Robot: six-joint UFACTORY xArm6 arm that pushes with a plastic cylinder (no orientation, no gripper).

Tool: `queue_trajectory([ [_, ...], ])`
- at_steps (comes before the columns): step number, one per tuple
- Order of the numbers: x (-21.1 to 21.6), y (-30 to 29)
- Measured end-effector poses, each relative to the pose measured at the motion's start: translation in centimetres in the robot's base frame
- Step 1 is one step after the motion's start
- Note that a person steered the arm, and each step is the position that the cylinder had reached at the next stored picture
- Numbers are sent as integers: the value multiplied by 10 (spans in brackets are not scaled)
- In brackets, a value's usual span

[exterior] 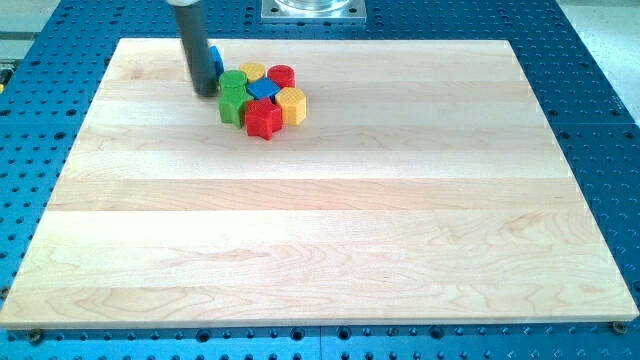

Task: Place the triangle into the group of blocks

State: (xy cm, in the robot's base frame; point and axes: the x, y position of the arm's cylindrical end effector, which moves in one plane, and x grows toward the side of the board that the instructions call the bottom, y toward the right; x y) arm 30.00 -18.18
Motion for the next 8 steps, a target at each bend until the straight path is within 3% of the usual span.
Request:
queue_trajectory([
  [1, -33, -33],
  [3, -72, 90],
  [4, -43, 31],
  [5, -14, 12],
  [8, -54, 109],
])
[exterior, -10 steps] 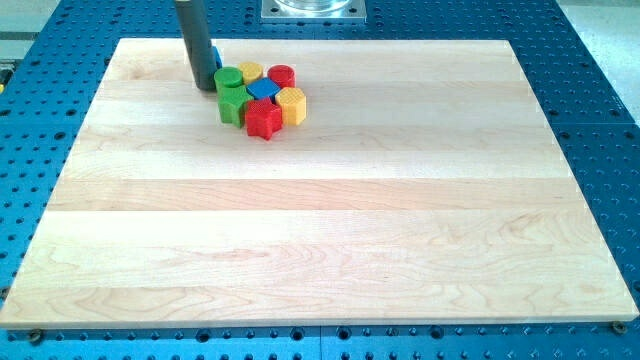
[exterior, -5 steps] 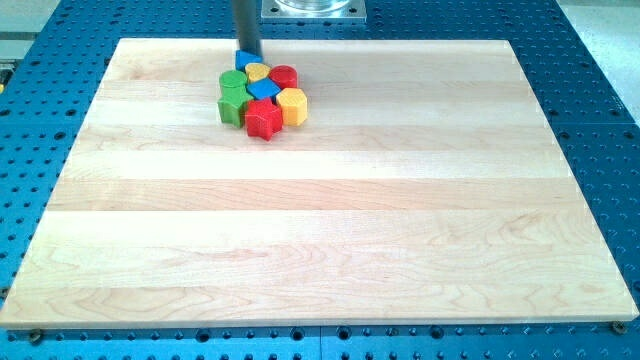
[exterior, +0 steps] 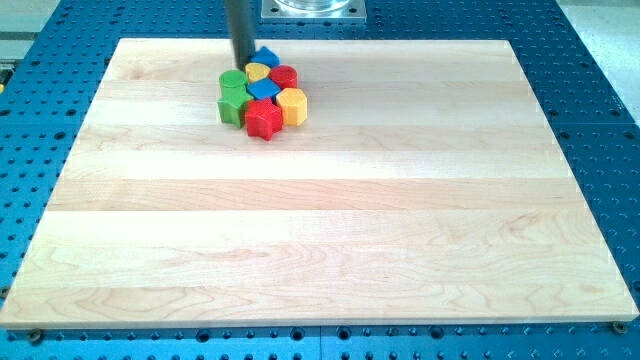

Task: Place the triangle into the group of blocks

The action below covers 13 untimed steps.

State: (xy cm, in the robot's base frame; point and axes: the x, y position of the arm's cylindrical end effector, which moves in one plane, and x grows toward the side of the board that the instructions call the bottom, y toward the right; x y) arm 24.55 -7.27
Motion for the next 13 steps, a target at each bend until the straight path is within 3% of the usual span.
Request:
queue_trajectory([
  [1, 4, 72],
  [2, -11, 86],
  [4, 40, 83],
  [6, 74, 135],
  [7, 87, 123],
  [13, 45, 76],
])
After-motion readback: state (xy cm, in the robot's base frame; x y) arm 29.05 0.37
